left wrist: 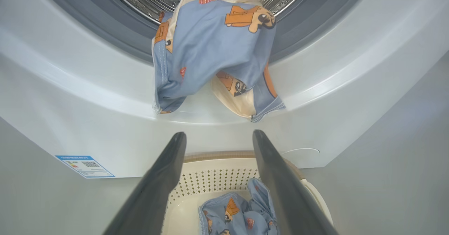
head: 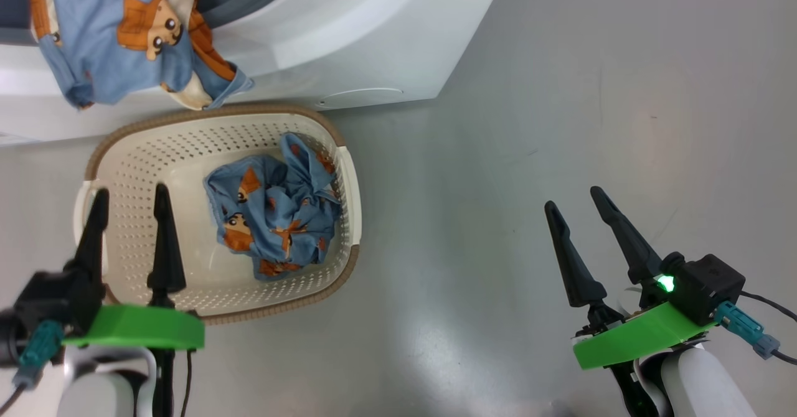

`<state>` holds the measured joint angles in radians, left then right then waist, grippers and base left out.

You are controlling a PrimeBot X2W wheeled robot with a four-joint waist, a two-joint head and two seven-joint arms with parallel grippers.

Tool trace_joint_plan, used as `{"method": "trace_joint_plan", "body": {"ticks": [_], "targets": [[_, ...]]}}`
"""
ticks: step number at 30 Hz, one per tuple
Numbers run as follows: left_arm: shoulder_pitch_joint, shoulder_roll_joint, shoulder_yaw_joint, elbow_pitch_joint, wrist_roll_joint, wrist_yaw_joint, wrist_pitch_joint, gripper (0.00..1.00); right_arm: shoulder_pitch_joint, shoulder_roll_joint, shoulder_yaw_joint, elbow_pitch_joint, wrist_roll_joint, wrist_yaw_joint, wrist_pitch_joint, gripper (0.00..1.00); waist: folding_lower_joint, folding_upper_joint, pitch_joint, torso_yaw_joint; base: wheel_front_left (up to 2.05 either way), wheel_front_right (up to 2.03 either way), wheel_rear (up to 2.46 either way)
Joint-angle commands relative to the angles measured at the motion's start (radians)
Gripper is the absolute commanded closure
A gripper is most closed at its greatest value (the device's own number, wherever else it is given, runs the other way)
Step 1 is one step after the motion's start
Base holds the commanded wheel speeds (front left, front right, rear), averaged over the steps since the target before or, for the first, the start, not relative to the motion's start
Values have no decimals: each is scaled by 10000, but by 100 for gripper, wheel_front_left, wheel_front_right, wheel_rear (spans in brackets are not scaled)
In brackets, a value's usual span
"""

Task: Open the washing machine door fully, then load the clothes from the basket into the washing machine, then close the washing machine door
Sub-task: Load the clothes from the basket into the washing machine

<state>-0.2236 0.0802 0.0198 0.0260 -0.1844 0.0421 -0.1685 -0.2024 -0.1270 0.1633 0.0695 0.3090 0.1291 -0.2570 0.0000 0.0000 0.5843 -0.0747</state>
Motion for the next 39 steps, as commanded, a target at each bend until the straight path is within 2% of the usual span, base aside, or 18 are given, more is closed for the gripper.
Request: {"method": "trace_joint_plan", "body": {"ticks": [1, 13, 22, 30, 39], "targets": [[372, 153, 343, -386, -84, 103, -23, 0, 191, -45, 178, -234, -46, 16, -48, 0, 0, 0, 1, 53, 0, 0, 0], [1821, 69, 413, -1448, -456, 102, -256, 0, 276, -53, 2, -316, -62, 16, -48, 0, 0, 0, -66, 108, 0, 0, 0], [2625, 228, 347, -2235, -235, 255, -28, 0, 349, -110, -57, -375, -100, 16, -48, 0, 0, 0, -123, 66, 0, 0, 0], [2962, 529, 439, -2797, -131, 307, 309, 0, 410, -119, -88, -384, -112, 16, -48, 0, 0, 0, -161, 29, 0, 0, 0], [2962, 505, 425, -3077, -271, 409, 527, 0, 417, -107, -105, -404, -124, 16, -48, 0, 0, 0, -128, -26, 0, 0, 0]]}}
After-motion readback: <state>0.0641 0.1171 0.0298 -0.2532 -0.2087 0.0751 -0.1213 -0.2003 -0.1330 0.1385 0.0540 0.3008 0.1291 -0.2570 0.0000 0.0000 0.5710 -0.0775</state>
